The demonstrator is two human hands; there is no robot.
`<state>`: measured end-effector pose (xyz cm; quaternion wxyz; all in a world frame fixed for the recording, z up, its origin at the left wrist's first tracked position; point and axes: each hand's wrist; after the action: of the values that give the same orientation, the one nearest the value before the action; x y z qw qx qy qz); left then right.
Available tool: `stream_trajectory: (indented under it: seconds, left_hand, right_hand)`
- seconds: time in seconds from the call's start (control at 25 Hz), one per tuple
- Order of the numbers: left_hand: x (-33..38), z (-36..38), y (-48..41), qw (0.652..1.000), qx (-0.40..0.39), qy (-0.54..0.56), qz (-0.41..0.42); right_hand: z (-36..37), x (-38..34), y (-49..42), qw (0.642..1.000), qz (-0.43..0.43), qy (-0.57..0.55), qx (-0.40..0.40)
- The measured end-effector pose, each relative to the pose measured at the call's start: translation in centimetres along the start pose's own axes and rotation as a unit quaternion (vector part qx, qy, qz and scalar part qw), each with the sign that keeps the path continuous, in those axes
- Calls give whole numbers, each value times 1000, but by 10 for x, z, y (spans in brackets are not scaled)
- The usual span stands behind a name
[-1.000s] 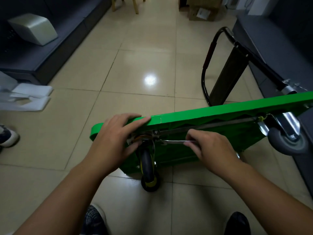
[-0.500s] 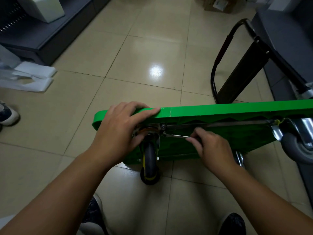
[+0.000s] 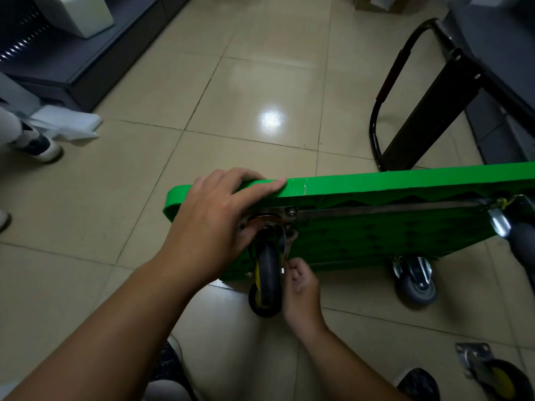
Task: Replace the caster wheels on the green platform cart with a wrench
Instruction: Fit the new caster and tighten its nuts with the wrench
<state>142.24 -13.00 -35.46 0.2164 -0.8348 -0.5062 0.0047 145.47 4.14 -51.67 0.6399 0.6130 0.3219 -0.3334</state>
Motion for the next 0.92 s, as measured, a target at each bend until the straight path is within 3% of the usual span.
stream_trajectory:
  seconds: [0.08, 0.16, 0.2, 0.28, 0.36, 0.4, 0.6, 0.92]
  left_hand:
    - [0, -1, 1, 1000, -4, -3, 2]
    - [0, -2, 2, 1000, -7, -4, 5]
    - [-1, -2, 2, 1000, -8, -3, 6]
    - [-1, -1, 1, 1000, -8, -3, 4]
    - [-1, -1, 0, 1000, -6, -3, -1]
    - [-2, -1, 0, 1000, -6, -2, -1]
    - [-2, -1, 1, 1000, -5, -5, 4]
    - [-2, 0, 0, 1000, -6, 6, -5]
  right_hand:
    - [-16, 5, 12, 998, 38, 47, 13]
    - [-55, -13, 23, 961, 35, 273, 34]
    - [-74, -31, 29, 917, 1, 396, 43]
    - [-100, -86, 42, 797, -191, 567, 82]
    - [-107, -143, 50, 650, -379, 644, 140]
    - [-104, -165, 54, 612, -413, 658, 148]
    - [-92, -181, 47, 563, -422, 696, 146]
    - [-81, -162, 20, 540, -415, 710, 178]
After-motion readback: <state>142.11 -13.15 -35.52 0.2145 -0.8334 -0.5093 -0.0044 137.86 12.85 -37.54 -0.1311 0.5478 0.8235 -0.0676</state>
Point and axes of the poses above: each hand's wrist, its own y-axis away from the middle knuckle, its own z-axis out of the palm, x = y × z, and after that the axes turned 13 degrees about z, right-handed
